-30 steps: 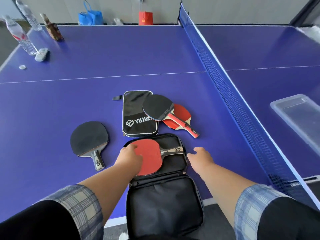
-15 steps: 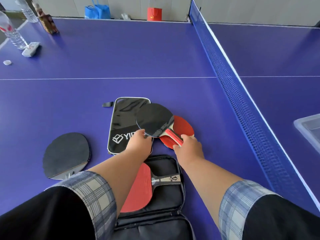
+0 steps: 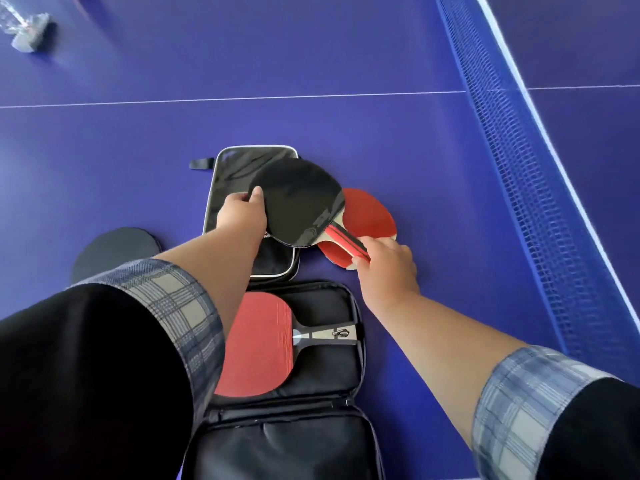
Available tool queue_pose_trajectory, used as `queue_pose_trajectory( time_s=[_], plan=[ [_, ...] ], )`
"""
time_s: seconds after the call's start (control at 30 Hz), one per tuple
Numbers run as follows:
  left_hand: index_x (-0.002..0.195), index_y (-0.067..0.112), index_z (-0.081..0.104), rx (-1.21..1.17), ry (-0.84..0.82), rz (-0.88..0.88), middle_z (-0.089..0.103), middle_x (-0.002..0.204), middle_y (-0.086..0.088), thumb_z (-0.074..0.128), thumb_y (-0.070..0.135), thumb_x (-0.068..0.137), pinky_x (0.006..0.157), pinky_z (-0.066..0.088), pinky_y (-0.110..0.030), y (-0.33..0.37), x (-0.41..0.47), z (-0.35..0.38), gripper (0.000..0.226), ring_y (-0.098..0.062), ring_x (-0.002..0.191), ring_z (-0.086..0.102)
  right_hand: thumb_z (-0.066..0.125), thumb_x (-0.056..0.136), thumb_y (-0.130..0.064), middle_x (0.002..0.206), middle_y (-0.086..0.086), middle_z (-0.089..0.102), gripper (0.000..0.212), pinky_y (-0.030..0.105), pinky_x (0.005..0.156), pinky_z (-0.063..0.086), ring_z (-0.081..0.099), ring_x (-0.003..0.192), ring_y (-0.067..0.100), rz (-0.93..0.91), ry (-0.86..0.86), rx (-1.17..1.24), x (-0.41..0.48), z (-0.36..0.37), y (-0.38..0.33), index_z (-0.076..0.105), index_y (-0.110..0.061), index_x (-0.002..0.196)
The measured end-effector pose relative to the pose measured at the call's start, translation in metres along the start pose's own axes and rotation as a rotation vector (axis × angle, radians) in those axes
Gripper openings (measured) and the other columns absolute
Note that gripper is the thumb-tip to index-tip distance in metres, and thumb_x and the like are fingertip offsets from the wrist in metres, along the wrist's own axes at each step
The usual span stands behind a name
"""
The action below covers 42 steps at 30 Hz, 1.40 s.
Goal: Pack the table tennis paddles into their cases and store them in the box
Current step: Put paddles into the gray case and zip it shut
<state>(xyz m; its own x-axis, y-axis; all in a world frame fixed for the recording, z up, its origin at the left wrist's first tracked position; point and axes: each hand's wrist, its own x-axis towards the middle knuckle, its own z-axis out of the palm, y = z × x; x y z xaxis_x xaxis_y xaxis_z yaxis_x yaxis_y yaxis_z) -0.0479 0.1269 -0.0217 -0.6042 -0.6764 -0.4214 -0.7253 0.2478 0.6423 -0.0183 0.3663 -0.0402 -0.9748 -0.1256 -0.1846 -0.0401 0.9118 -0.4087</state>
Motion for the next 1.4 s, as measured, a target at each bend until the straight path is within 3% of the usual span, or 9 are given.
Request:
queue_pose_trajectory(
  time_s=[0.1, 0.27, 0.4, 0.6, 0.67, 0.77, 0.87, 1.03, 1.4],
  plan=[
    [0.081, 0.016, 0.066, -0.051, 0.019, -0.017, 0.062, 0.076, -0.003, 0.041, 0.052, 0.093, 0.062, 0.050, -0.031, -0.011, -0.021, -0.033, 0.045, -0.031, 0.069, 0.062, 0.054, 0.097, -0.029, 0.122, -0.004, 0.059, 0.028, 0.041, 0.084, 0.044, 0.047, 0.104, 0.031, -0.078, -0.072, -0.014, -0.012, -0.015, -0.007, 0.061, -0.034, 0.124],
    [0.126, 0.027, 0.063, -0.032, -0.002, 0.052, 0.068, 0.110, 0.001, 0.048, 0.046, 0.092, 0.086, 0.053, -0.036, -0.065, -0.061, -0.080, 0.042, -0.026, 0.092, 0.066, 0.055, 0.097, -0.026, 0.123, 0.000, 0.056, 0.031, 0.051, 0.092, 0.046, 0.045, 0.113, 0.033, -0.161, -0.175, -0.067, -0.048, -0.025, -0.018, 0.060, -0.032, 0.127],
    [0.120, 0.028, 0.065, 0.002, -0.113, 0.001, 0.070, 0.109, 0.003, 0.051, 0.045, 0.090, 0.086, 0.055, -0.041, -0.122, -0.096, -0.096, 0.037, -0.026, 0.091, 0.067, 0.053, 0.098, -0.013, 0.140, 0.004, 0.046, 0.042, 0.039, 0.102, 0.039, 0.041, 0.134, 0.029, -0.139, -0.247, -0.105, -0.077, -0.019, -0.021, 0.056, -0.022, 0.138],
    [0.097, 0.023, 0.069, 0.074, -0.181, -0.025, 0.068, 0.078, 0.004, 0.053, 0.036, 0.092, 0.060, 0.051, -0.031, -0.167, -0.124, -0.095, 0.022, -0.019, 0.067, 0.063, 0.046, 0.096, -0.002, 0.144, 0.004, 0.041, 0.049, 0.030, 0.094, 0.042, 0.052, 0.119, 0.024, -0.040, -0.241, -0.044, -0.098, -0.007, -0.029, 0.052, -0.017, 0.142],
    [0.096, 0.020, 0.069, 0.103, -0.167, -0.035, 0.069, 0.077, 0.002, 0.053, 0.033, 0.091, 0.058, 0.050, -0.030, -0.172, -0.125, -0.094, 0.020, -0.020, 0.065, 0.063, 0.045, 0.097, -0.002, 0.146, 0.007, 0.042, 0.047, 0.026, 0.097, 0.039, 0.049, 0.125, 0.025, -0.038, -0.230, -0.021, -0.094, -0.004, -0.036, 0.052, -0.014, 0.142],
    [0.114, 0.022, 0.061, 0.084, -0.107, -0.092, 0.068, 0.097, -0.001, 0.055, 0.032, 0.091, 0.057, 0.047, -0.030, -0.178, -0.125, -0.090, 0.026, -0.023, 0.072, 0.064, 0.044, 0.099, -0.009, 0.140, 0.009, 0.052, 0.039, 0.008, 0.077, 0.034, 0.049, 0.126, 0.025, 0.026, -0.235, 0.113, -0.079, 0.003, -0.044, 0.058, -0.012, 0.135],
    [0.127, 0.021, 0.054, 0.082, -0.060, -0.128, 0.062, 0.113, -0.004, 0.053, 0.031, 0.092, 0.059, 0.048, -0.031, -0.181, -0.128, -0.085, 0.036, -0.027, 0.078, 0.064, 0.044, 0.098, -0.009, 0.142, 0.008, 0.051, 0.039, 0.017, 0.083, 0.034, 0.049, 0.127, 0.025, 0.006, -0.267, 0.092, -0.069, 0.009, -0.047, 0.059, -0.013, 0.134],
    [0.118, 0.012, 0.061, 0.167, -0.021, -0.196, 0.051, 0.118, -0.013, 0.046, 0.021, 0.086, 0.081, 0.055, -0.046, -0.177, -0.134, -0.078, 0.036, -0.038, 0.088, 0.062, 0.052, 0.090, -0.004, 0.145, 0.000, 0.040, 0.049, 0.037, 0.099, 0.046, 0.048, 0.126, 0.024, -0.074, -0.235, -0.028, -0.073, 0.017, -0.041, 0.057, -0.021, 0.136],
    [0.135, 0.019, 0.046, 0.147, 0.119, -0.318, 0.044, 0.133, -0.012, 0.047, 0.025, 0.089, 0.092, 0.039, -0.045, -0.176, -0.136, -0.063, 0.046, -0.036, 0.118, 0.045, 0.066, 0.085, -0.021, 0.129, -0.001, 0.050, 0.042, 0.031, 0.098, 0.045, 0.049, 0.120, 0.019, -0.186, -0.163, 0.120, -0.084, 0.024, -0.029, 0.065, -0.020, 0.127]
  ],
)
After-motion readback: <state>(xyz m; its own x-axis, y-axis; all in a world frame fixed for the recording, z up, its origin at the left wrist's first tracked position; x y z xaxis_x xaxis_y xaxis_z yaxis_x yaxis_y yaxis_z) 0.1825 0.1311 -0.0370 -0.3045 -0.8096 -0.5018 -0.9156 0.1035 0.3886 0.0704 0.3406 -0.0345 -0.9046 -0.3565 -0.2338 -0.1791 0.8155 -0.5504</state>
